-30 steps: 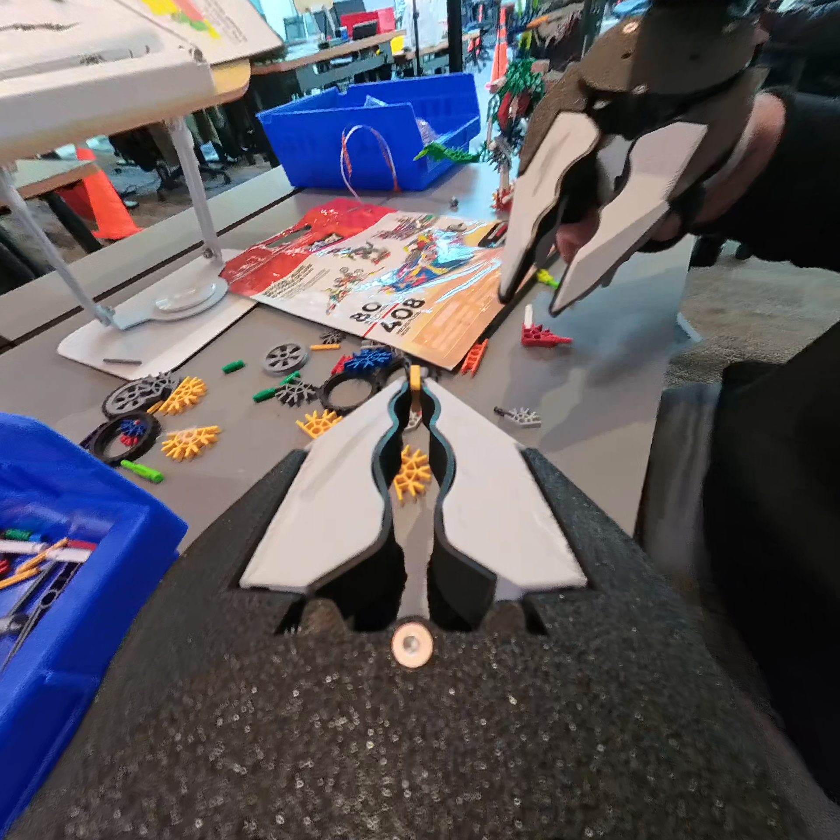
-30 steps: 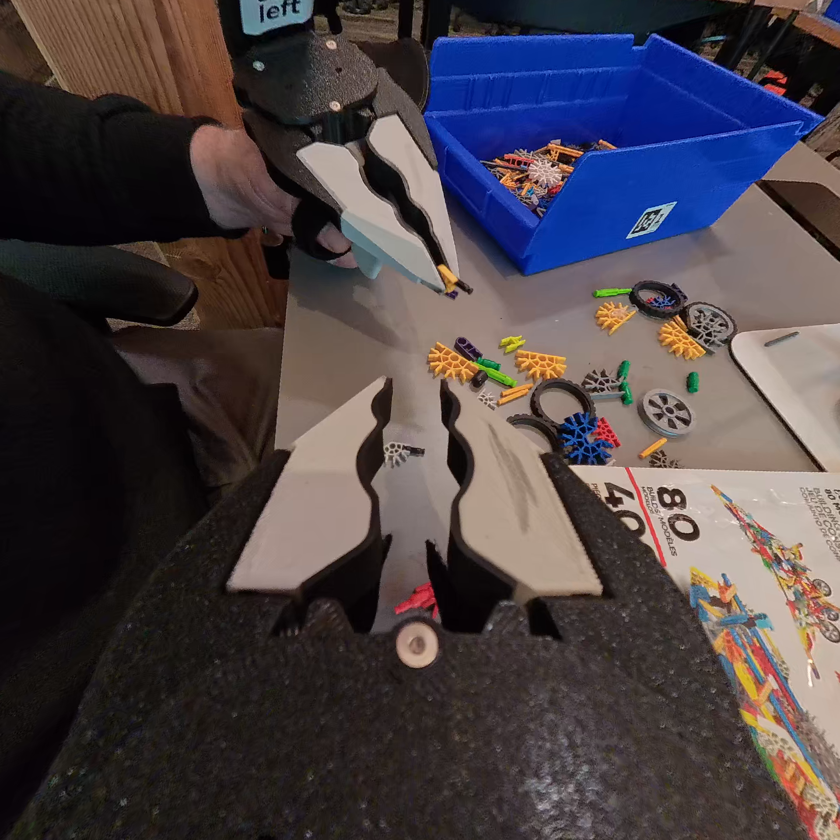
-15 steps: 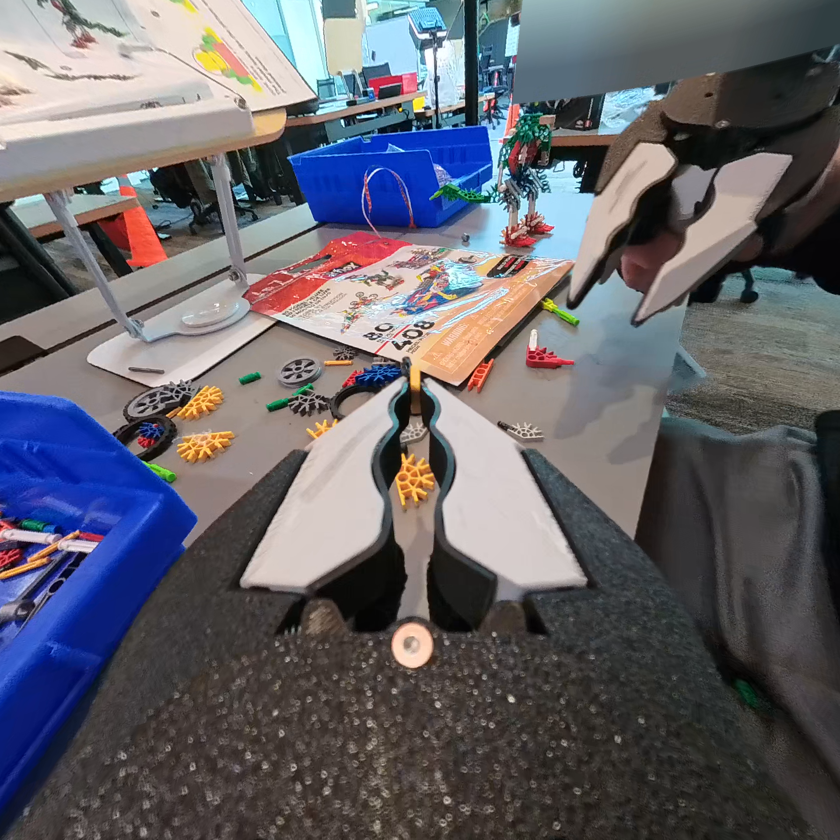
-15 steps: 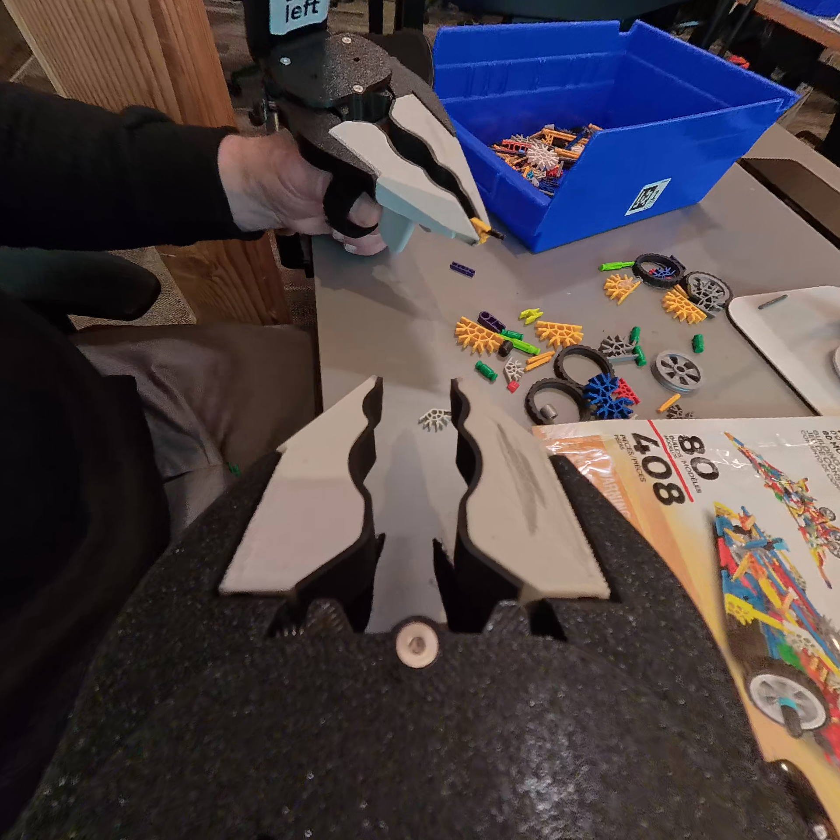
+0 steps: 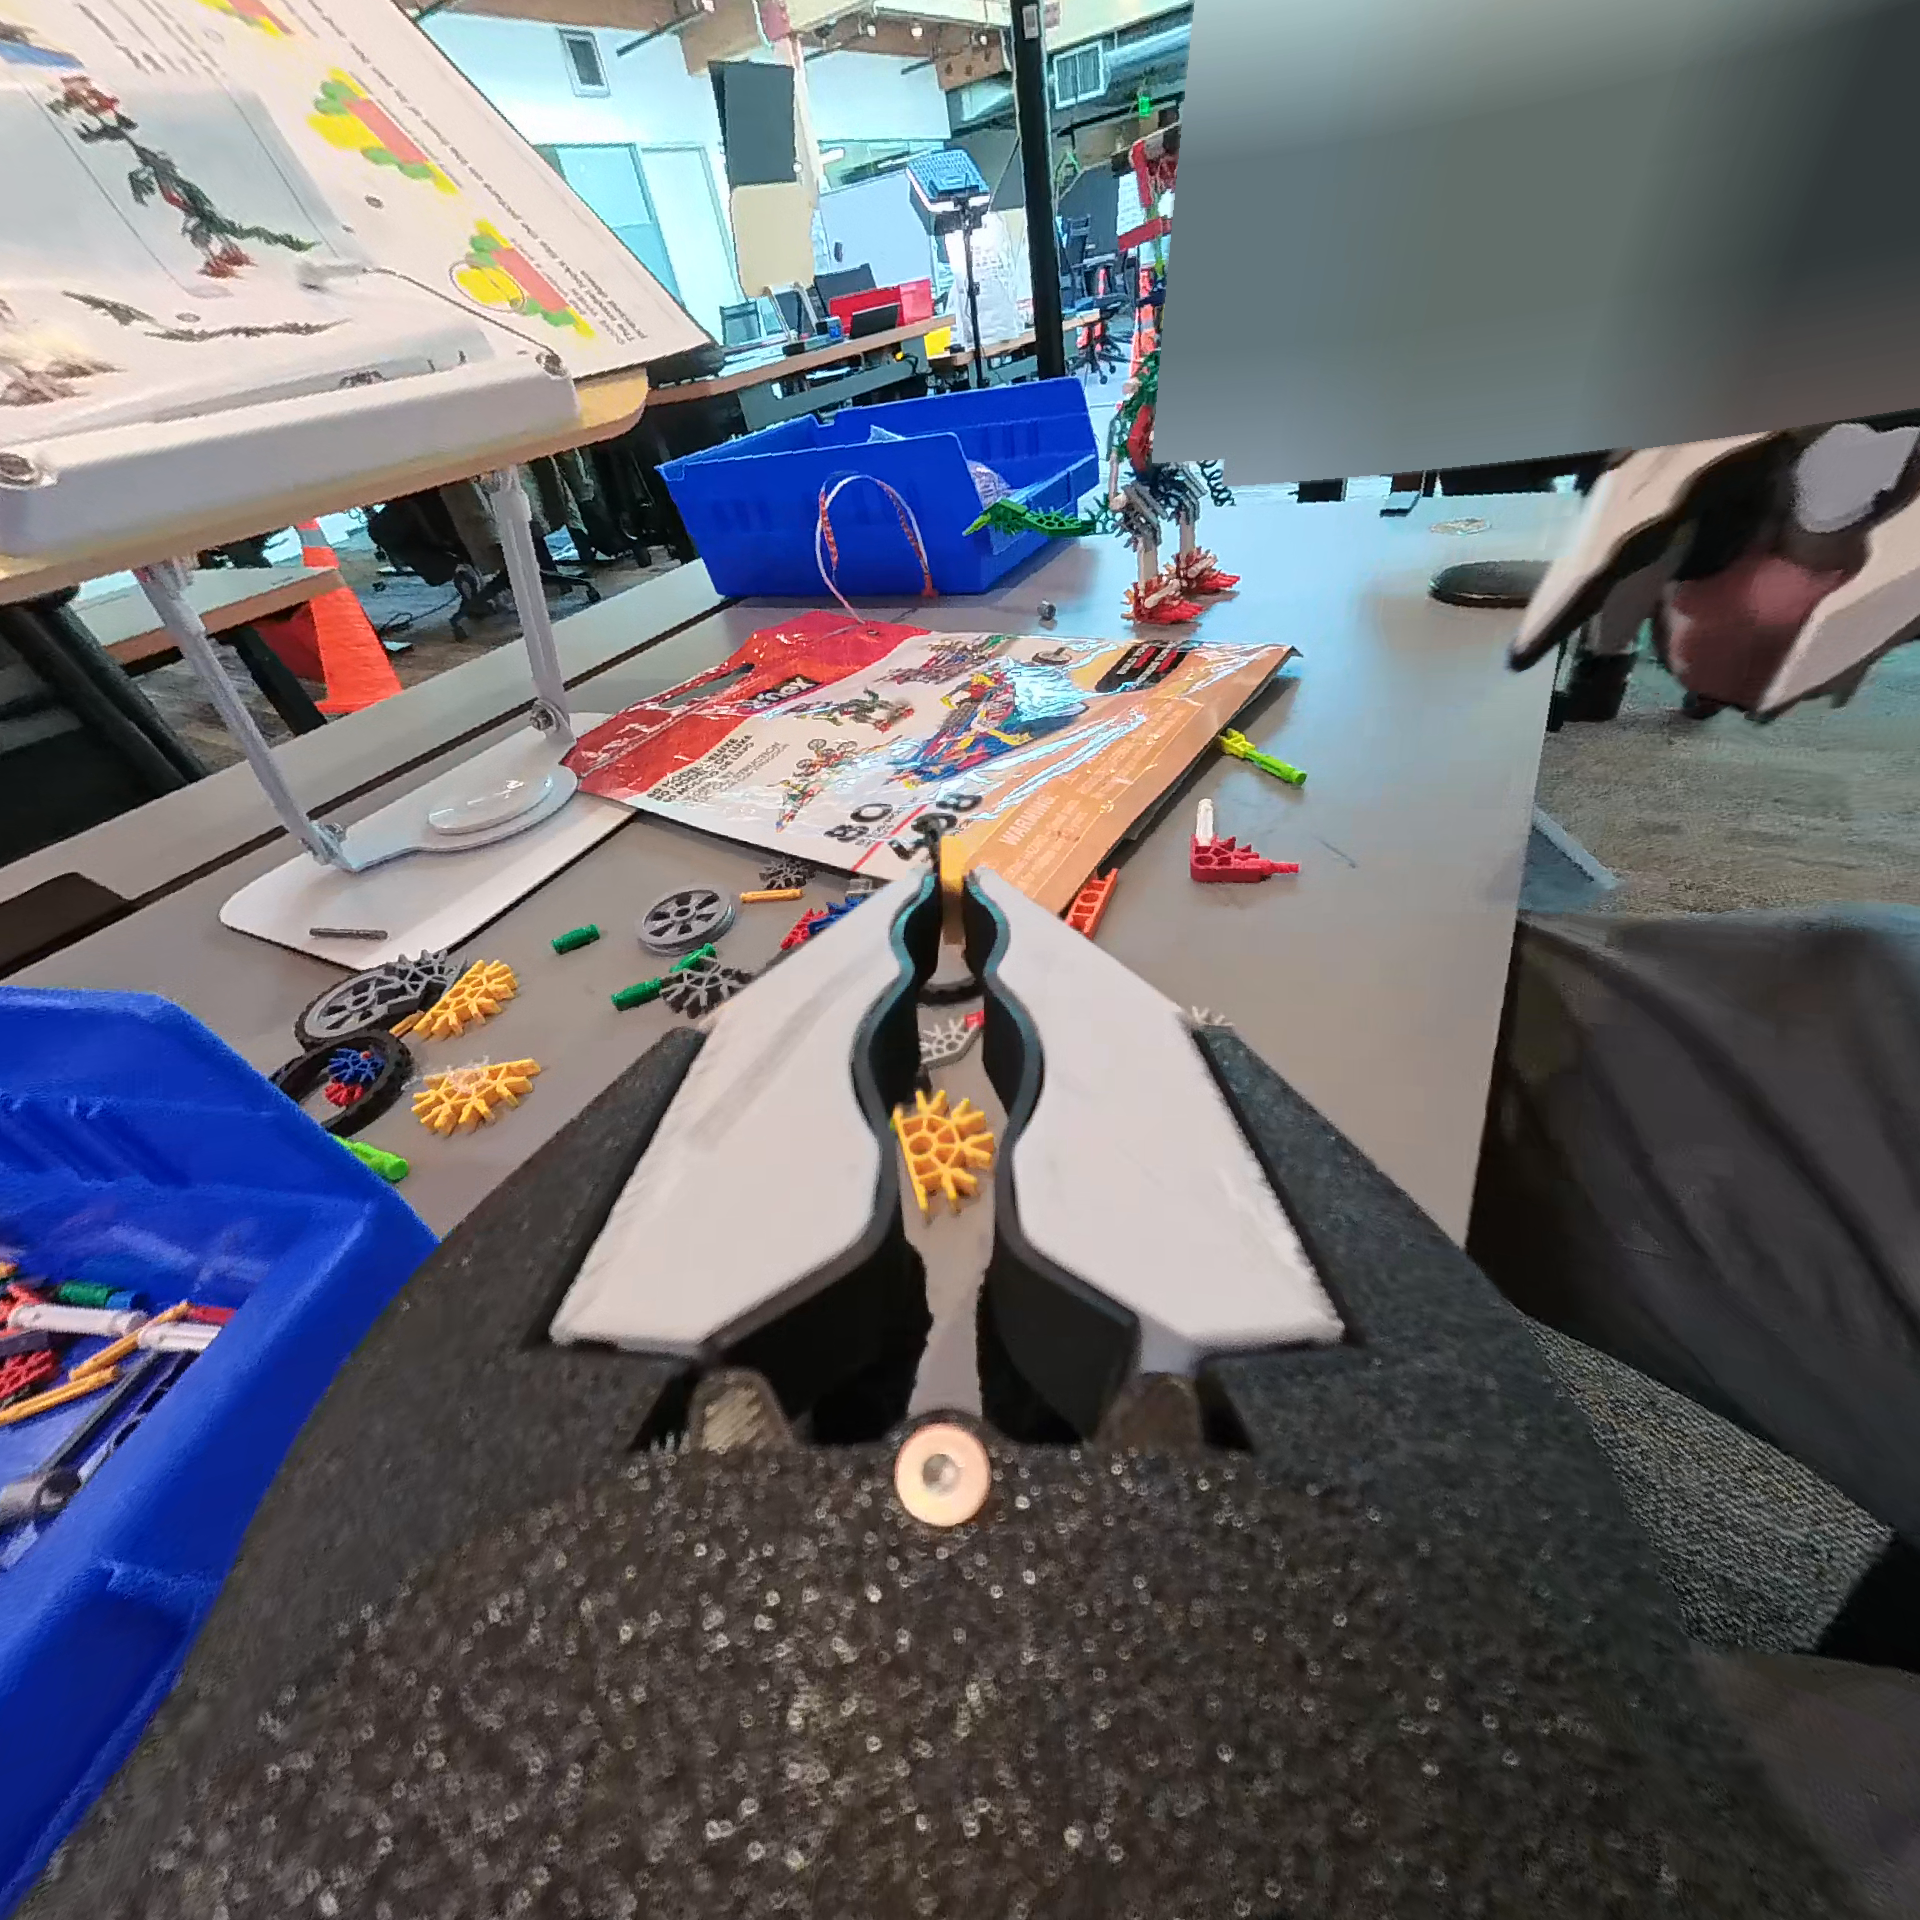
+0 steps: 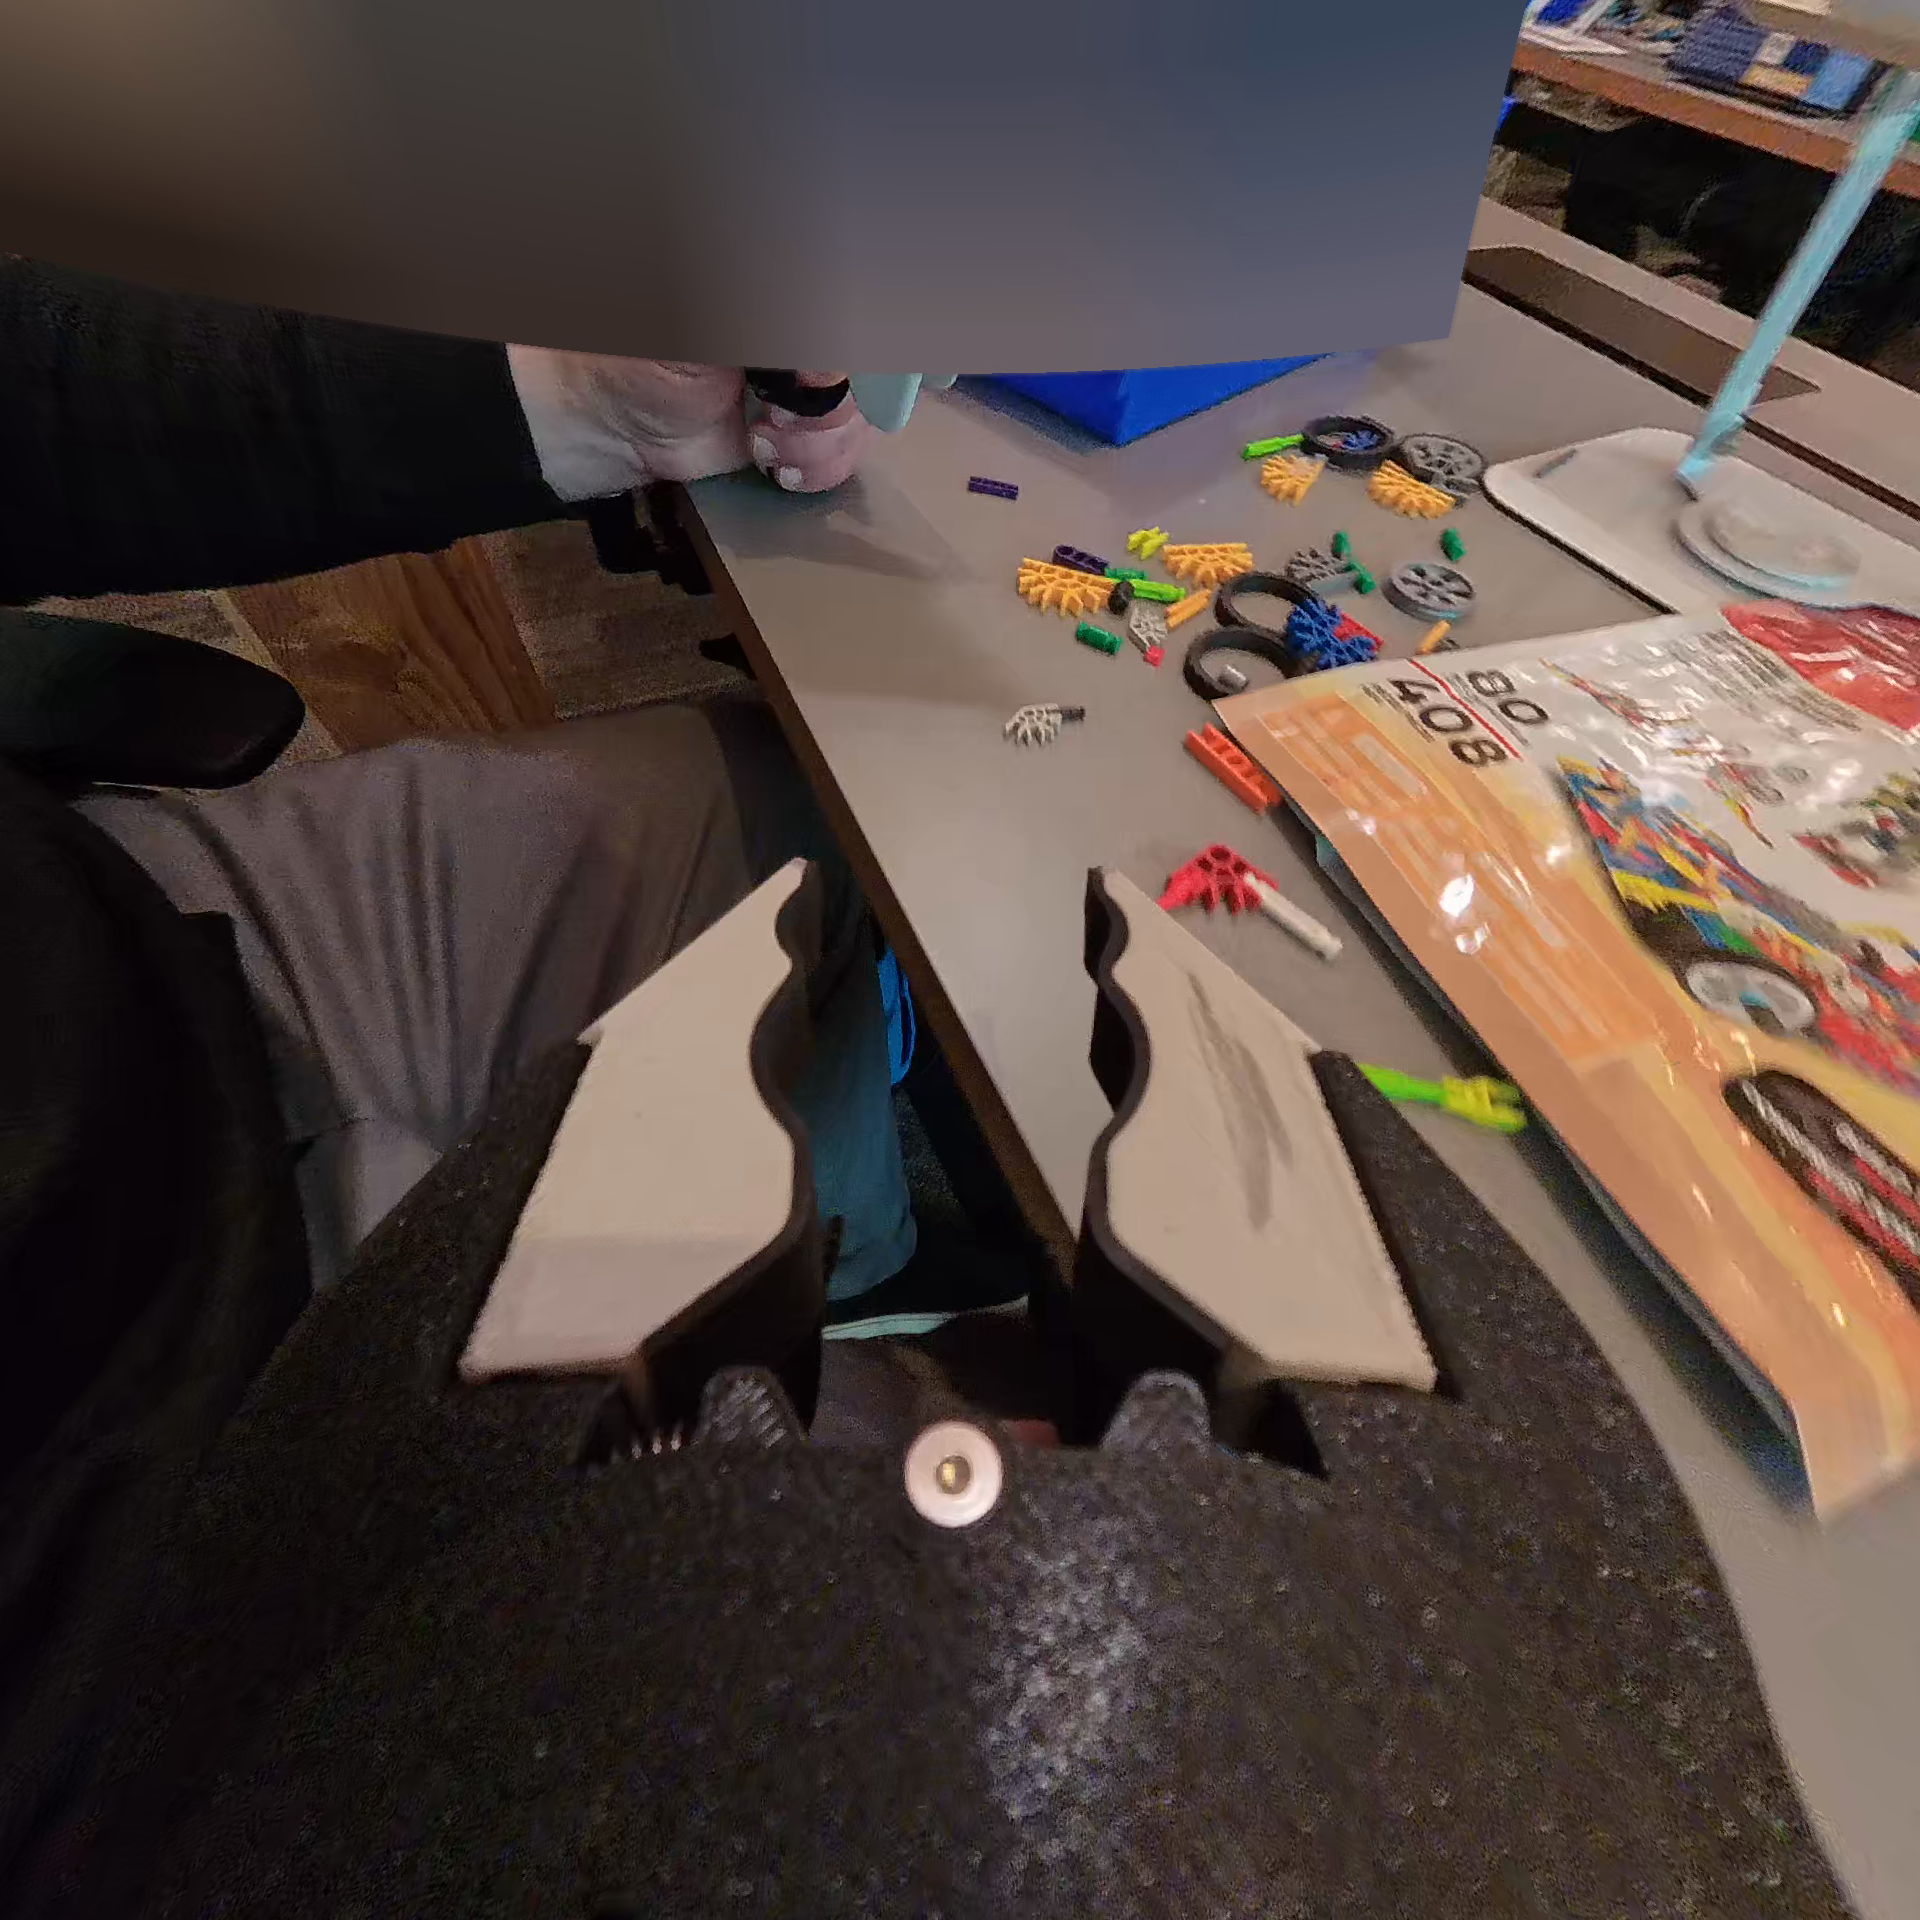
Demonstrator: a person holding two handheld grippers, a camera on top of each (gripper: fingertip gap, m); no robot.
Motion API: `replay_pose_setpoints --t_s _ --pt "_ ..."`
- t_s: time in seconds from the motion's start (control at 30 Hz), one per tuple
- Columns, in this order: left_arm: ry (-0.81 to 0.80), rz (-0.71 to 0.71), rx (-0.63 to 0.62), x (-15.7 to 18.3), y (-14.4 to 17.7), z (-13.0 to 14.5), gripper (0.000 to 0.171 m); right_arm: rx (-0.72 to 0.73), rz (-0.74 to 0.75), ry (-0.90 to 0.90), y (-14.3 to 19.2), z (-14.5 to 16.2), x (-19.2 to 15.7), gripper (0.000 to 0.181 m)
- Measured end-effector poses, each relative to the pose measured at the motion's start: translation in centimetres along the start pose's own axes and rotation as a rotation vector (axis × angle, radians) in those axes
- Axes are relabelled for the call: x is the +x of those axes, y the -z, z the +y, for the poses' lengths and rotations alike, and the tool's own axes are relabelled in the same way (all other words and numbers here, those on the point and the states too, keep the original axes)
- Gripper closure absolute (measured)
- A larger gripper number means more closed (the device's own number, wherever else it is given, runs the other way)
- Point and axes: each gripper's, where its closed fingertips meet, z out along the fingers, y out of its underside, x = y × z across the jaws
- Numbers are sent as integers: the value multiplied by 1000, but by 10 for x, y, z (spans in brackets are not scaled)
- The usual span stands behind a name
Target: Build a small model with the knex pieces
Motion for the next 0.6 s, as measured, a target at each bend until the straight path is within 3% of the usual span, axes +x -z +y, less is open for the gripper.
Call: replay_pose_setpoints --t_s 0.13,0.23,0.47,0.6 --pt "-9 -21 1 -2 -1 0 171 -14 40 -41 43 26 -1 140" --pt "-8 -28 -5 -3 -2 1 171 -59 121 -97 74 66 8 143" --pt "9 -66 -40 -11 -7 5 171 -134 173 -352 108 206 -5 142" --pt "30 -91 -58 -17 -10 7 171 -242 212 -504 111 315 -16 142"
